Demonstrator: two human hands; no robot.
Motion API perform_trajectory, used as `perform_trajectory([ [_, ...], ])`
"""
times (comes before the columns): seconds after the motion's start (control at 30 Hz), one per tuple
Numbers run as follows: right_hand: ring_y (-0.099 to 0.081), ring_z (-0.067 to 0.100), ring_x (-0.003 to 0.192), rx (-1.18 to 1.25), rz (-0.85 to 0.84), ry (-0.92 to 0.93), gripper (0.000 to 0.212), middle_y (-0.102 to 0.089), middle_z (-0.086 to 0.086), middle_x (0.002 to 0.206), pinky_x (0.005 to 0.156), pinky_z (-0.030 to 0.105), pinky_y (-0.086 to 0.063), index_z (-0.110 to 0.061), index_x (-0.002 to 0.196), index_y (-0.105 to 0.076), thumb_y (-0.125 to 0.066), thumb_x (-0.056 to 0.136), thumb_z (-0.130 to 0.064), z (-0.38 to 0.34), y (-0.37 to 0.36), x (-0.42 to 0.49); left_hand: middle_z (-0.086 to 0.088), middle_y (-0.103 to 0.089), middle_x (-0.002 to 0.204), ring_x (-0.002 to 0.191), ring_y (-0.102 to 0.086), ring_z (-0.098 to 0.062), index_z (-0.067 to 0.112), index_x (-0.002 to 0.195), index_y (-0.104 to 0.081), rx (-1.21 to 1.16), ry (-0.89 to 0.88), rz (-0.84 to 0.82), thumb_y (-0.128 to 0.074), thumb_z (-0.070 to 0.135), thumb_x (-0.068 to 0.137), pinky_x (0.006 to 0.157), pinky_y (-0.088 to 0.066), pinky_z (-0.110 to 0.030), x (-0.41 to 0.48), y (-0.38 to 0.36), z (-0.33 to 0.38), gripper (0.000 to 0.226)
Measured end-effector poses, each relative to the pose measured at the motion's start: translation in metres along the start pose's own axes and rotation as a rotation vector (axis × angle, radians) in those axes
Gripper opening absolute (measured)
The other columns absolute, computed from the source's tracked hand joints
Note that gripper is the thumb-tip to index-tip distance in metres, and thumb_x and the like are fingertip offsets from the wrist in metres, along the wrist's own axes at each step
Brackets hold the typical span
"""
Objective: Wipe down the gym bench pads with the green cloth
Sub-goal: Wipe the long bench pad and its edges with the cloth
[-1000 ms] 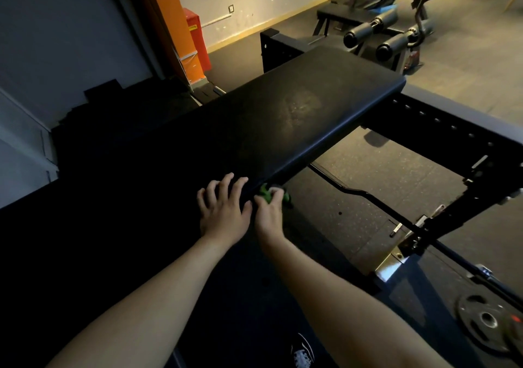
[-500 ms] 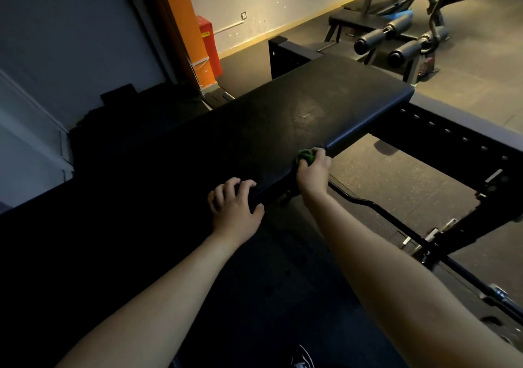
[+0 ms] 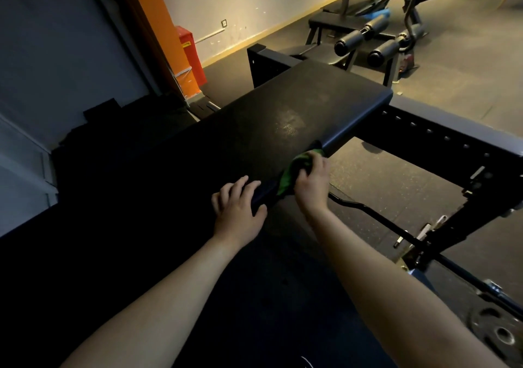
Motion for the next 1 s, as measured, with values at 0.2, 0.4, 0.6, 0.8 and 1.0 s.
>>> perform_trajectory([
  [0.2, -0.042, 0.025, 0.124, 0.182, 0.053, -0.295, 0.028, -0.028, 0.000, 0.140, 0.104, 0.050, -0.046, -0.026, 0.123, -0.043, -0.053, 0.097, -0.021, 0.015, -0.015, 0.030, 0.005, -0.008, 0.167, 0.152, -0.005, -0.021, 0.039, 0.154, -0.018, 0.073, -0.027, -0.057, -0.047, 0.049, 0.099, 0.122, -0.004, -0.051, 0.026, -0.020, 0.030, 0.063],
  [0.4, -0.052, 0.018, 0.105, 0.111, -0.008, -0.213, 0.011, -0.045, -0.002, 0.117, 0.094, 0.044, -0.050, -0.023, 0.107, -0.052, -0.053, 0.097, -0.023, 0.016, -0.023, -0.010, -0.001, -0.013, 0.166, 0.151, -0.011, -0.026, 0.036, 0.154, -0.017, 0.157, -0.090, 0.018, -0.050, 0.047, 0.097, 0.121, -0.009, -0.054, 0.024, -0.027, 0.032, 0.067],
  [0.6, -0.054, 0.007, 0.092, 0.176, -0.255, -0.204, 0.013, -0.052, -0.003, 0.108, 0.073, 0.017, -0.042, -0.022, 0.100, -0.059, -0.058, 0.093, -0.011, 0.015, -0.027, -0.062, -0.001, -0.007, 0.168, 0.153, -0.006, -0.026, 0.035, 0.157, -0.012, 0.172, -0.117, -0.012, -0.048, 0.036, 0.099, 0.121, -0.009, -0.054, 0.021, -0.025, 0.030, 0.068],
  [0.8, -0.052, 0.011, 0.100, 0.194, 0.057, -0.203, 0.015, -0.048, 0.002, 0.119, 0.088, 0.030, -0.050, -0.020, 0.108, -0.055, -0.053, 0.096, -0.012, 0.011, 0.013, -0.010, 0.003, -0.022, 0.161, 0.149, -0.013, -0.023, 0.036, 0.147, -0.034, -0.009, -0.021, -0.048, -0.052, 0.040, 0.096, 0.121, -0.009, -0.052, 0.033, -0.018, 0.034, 0.054],
  [1.0, -0.048, 0.018, 0.114, 0.214, 0.142, -0.350, 0.022, -0.034, -0.001, 0.136, 0.102, 0.043, -0.048, -0.023, 0.121, -0.056, -0.049, 0.100, -0.018, 0.007, 0.017, 0.061, 0.004, -0.013, 0.165, 0.149, -0.009, -0.024, 0.038, 0.154, -0.023, -0.011, -0.113, -0.172, -0.047, 0.043, 0.099, 0.121, -0.009, -0.054, 0.073, -0.019, 0.054, 0.061],
])
Point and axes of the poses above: each hand's wrist, its own x-axis towards the middle knuckle, its own y-axis out of the back of the hand, z = x × y, the point moved 6 cm from there along x, towards the middle knuckle
